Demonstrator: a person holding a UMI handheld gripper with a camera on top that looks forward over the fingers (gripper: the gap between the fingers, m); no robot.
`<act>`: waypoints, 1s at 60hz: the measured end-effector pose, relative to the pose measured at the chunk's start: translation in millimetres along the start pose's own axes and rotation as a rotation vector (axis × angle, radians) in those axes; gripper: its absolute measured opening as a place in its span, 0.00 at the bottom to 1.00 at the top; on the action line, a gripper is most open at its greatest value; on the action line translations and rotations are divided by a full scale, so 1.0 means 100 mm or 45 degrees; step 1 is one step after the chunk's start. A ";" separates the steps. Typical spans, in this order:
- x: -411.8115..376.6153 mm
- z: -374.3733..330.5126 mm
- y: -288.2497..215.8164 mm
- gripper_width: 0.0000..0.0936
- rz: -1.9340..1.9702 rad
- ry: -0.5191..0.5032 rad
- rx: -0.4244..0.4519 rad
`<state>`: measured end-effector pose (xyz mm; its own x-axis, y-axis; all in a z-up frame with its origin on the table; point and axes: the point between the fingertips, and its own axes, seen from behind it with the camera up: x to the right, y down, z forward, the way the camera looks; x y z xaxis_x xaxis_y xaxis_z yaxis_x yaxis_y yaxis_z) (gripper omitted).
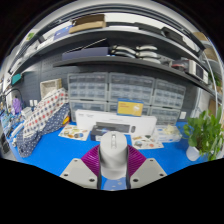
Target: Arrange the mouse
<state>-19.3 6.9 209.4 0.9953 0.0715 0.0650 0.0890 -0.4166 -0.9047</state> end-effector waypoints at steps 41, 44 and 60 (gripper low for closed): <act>0.77 0.53 2.20 0.36 0.145 0.020 -0.447; 0.77 0.52 2.21 0.37 0.153 0.023 -0.442; 0.76 0.53 2.22 0.54 0.142 0.033 -0.479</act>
<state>73.9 -31.9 -9.5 0.9999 -0.0137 -0.0103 -0.0171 -0.7238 -0.6898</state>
